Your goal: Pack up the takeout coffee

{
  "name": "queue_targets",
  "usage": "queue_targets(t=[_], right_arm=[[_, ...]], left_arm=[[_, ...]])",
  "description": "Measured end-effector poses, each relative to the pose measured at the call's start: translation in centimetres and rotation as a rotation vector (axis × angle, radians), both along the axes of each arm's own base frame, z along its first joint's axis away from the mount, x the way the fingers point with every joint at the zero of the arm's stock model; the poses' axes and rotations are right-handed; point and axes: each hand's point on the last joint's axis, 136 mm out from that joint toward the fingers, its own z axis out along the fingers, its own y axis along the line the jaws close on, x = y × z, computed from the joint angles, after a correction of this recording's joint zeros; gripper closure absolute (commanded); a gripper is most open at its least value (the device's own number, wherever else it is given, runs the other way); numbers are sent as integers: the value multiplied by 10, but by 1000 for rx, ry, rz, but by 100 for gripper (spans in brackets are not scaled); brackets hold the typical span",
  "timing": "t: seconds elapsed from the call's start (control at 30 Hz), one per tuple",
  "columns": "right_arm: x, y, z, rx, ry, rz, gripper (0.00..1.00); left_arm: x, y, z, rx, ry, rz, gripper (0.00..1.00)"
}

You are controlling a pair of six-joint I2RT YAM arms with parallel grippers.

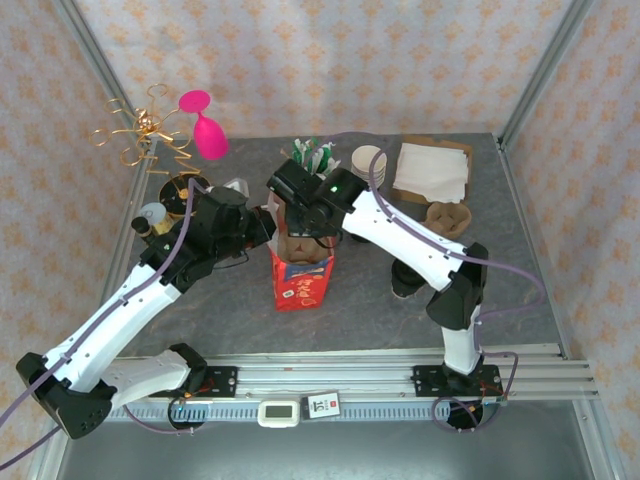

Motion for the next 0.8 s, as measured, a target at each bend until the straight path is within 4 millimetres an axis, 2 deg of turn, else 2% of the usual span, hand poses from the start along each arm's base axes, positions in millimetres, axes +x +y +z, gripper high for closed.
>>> queue_targets(t=[0.27, 0.53, 0.8], right_arm=[[1, 10, -23, -42, 28, 11, 83], [2, 12, -16, -45, 18, 12, 83], [4, 17, -22, -68, 34, 15, 84]], left_arm=[[0, -2, -2, -22, 0, -5, 92], [2, 3, -3, -15, 3, 14, 92], [-1, 7, -7, -13, 9, 24, 93]])
